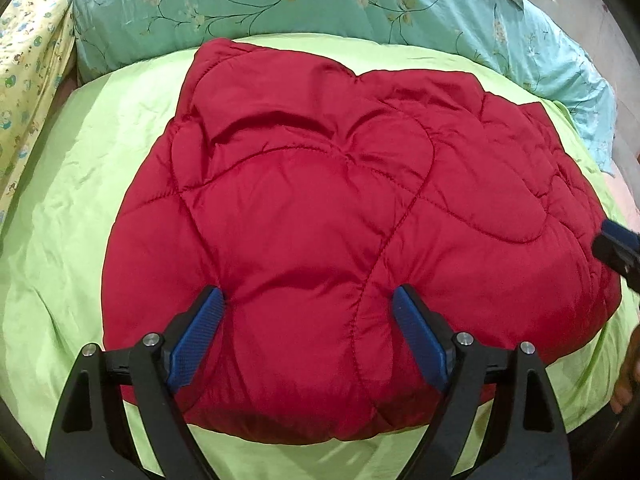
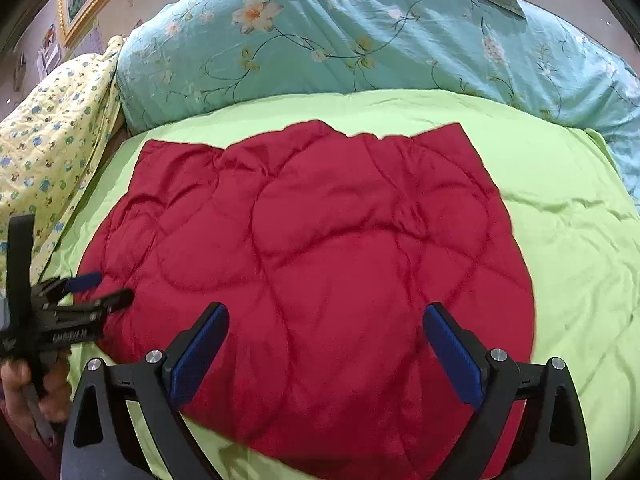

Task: Fold large clothes
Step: 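Press the folded coat flat with both tools' open fingers, then smooth the quilted surface of the folded coat with both tools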

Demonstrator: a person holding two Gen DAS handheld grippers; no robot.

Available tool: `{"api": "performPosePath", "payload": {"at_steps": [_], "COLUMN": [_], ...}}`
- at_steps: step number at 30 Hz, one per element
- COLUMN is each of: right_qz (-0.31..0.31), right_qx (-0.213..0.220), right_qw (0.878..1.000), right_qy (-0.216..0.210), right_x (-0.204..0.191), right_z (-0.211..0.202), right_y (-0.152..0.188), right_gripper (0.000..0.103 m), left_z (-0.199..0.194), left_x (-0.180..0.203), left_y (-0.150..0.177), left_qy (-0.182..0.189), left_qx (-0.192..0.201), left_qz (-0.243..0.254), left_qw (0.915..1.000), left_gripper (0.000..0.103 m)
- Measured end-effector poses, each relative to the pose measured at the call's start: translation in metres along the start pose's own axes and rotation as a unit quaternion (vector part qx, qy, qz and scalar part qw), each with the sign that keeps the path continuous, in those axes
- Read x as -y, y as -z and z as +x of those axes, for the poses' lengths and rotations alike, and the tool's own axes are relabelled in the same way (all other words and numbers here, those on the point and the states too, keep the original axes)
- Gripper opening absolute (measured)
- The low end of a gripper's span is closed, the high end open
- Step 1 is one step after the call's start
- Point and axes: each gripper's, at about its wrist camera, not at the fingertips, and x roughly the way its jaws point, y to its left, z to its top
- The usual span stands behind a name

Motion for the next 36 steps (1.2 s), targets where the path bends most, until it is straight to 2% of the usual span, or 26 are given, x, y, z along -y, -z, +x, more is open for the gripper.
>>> {"api": "performPosePath", "payload": {"at_steps": [6, 20, 26, 30, 36], "right_qz": [-0.004, -0.001, -0.001, -0.004, -0.011], "right_qx": [-0.05, -0.05, -0.031, -0.011, -0.022], "right_qw": [0.999, 0.999, 0.999, 1.0, 0.999], "right_qy": [0.004, -0.002, 0.012, -0.01, -0.033], "right_x": [0.011, 0.013, 0.005, -0.002, -0.011], "right_z": [0.026, 0.035, 0.017, 0.005, 0.005], "right_y": [0.02, 0.023, 0.016, 0.003, -0.009], "right_gripper": [0.099, 0.1, 0.097, 0.097, 0.097], "left_z": [0.002, 0.004, 0.006, 0.005, -0.014], "left_x": [0.003, 0.003, 0.002, 0.0, -0.007], "left_y": [0.002, 0.003, 0.003, 0.001, -0.012], "left_qy": [-0.007, -0.015, -0.017, -0.015, 0.0], "left_qx": [0.001, 0.001, 0.0, -0.004, 0.004], "left_qz": [0.007, 0.014, 0.017, 0.015, 0.006], "left_qw": [0.9999, 0.9998, 0.9997, 0.9998, 1.0], "left_gripper": [0.088, 0.09, 0.091, 0.092, 0.091]}}
